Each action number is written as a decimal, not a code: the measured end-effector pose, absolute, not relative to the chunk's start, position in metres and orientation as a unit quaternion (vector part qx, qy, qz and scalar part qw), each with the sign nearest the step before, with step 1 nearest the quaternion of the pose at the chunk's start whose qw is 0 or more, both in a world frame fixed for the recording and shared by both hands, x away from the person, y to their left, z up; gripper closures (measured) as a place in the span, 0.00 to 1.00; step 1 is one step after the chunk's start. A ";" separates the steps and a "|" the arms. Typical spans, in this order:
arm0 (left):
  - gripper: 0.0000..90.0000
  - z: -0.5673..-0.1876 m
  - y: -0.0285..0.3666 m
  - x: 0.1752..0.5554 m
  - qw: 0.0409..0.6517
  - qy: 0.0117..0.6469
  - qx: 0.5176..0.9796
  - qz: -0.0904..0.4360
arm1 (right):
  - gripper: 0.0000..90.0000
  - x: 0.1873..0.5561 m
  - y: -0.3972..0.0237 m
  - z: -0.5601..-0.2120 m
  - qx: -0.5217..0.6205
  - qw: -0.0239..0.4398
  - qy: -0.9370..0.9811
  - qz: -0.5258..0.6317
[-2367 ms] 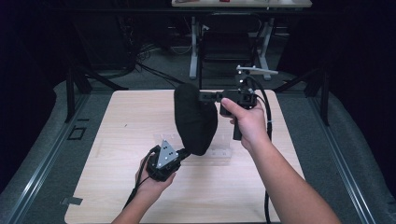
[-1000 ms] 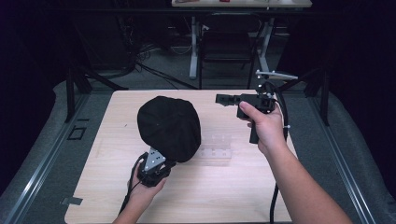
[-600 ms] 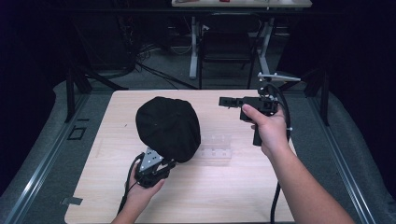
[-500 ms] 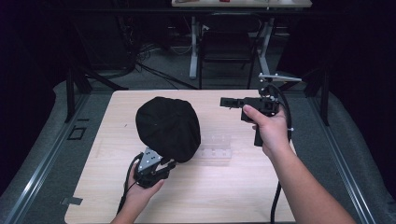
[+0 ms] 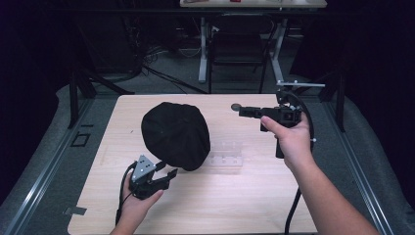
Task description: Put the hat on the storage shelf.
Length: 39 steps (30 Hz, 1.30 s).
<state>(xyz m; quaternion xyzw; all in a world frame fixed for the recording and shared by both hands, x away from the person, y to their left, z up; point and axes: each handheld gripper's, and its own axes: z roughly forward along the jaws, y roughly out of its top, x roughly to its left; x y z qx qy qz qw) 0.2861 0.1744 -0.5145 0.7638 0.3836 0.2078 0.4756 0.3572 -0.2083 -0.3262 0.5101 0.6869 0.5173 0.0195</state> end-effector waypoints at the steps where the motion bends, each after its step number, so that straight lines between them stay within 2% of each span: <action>1: 0.51 -0.514 0.177 0.285 0.476 0.387 0.762 0.207 | 0.71 0.356 -0.209 -0.327 0.511 0.025 0.687 0.515; 11: 0.49 -0.517 0.198 0.279 0.464 0.408 0.760 0.200 | 0.70 0.340 -0.230 -0.344 0.523 0.053 0.690 0.497; 22: 0.49 -0.523 0.209 0.270 0.472 0.425 0.749 0.187 | 0.61 0.313 -0.235 -0.374 0.513 0.103 0.714 0.465; 23: 0.49 -0.525 0.210 0.270 0.471 0.431 0.748 0.183 | 0.59 0.307 -0.233 -0.382 0.510 0.119 0.718 0.458; 26: 0.49 -0.528 0.210 0.271 0.468 0.431 0.749 0.183 | 0.55 0.303 -0.232 -0.389 0.507 0.125 0.722 0.455; 30: 0.49 -0.533 0.210 0.272 0.465 0.432 0.751 0.184 | 0.41 0.296 -0.232 -0.403 0.497 0.153 0.730 0.443; 39: 0.48 -0.538 0.211 0.271 0.458 0.433 0.755 0.183 | 0.32 0.288 -0.237 -0.436 0.524 0.133 0.719 0.437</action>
